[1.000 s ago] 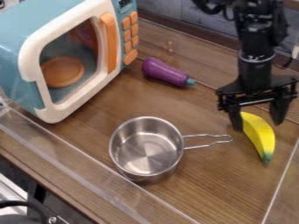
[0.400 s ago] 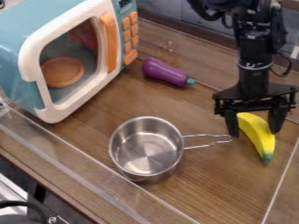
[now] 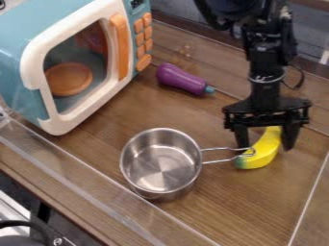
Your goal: Put the banana in the silver pot
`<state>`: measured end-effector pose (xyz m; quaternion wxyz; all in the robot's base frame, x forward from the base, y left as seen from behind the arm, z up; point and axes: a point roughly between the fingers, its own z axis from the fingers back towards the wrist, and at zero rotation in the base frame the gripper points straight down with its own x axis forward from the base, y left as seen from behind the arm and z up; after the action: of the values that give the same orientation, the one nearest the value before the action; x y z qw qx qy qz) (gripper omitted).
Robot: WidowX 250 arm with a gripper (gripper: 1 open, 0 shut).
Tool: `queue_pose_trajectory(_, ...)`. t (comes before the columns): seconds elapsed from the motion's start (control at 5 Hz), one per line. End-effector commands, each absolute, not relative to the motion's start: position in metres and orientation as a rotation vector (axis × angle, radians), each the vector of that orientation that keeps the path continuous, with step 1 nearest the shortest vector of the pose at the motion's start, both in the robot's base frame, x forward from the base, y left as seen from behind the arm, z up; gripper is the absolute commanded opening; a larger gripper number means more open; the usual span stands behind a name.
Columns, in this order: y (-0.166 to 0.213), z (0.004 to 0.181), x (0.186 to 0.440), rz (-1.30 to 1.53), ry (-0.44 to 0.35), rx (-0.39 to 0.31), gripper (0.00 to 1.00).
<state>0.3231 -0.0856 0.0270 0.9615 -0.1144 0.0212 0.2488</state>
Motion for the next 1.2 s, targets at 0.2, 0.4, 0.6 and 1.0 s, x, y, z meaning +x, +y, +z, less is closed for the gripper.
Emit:
queue_pose_trajectory(0.2,-0.071,0.049,0.323,0.484,0.025,-0.243,0.00)
queue_pose_trajectory(0.4,-0.067,0.073,0.320,0.515,0.030,-0.250,0.00)
queue_pose_trajectory(0.6,-0.055,0.103,0.316,0.567,0.019,-0.287,0.00)
queue_pose_trajectory(1.0,-0.024,0.146,0.298,0.605,0.026,-0.324,0.00)
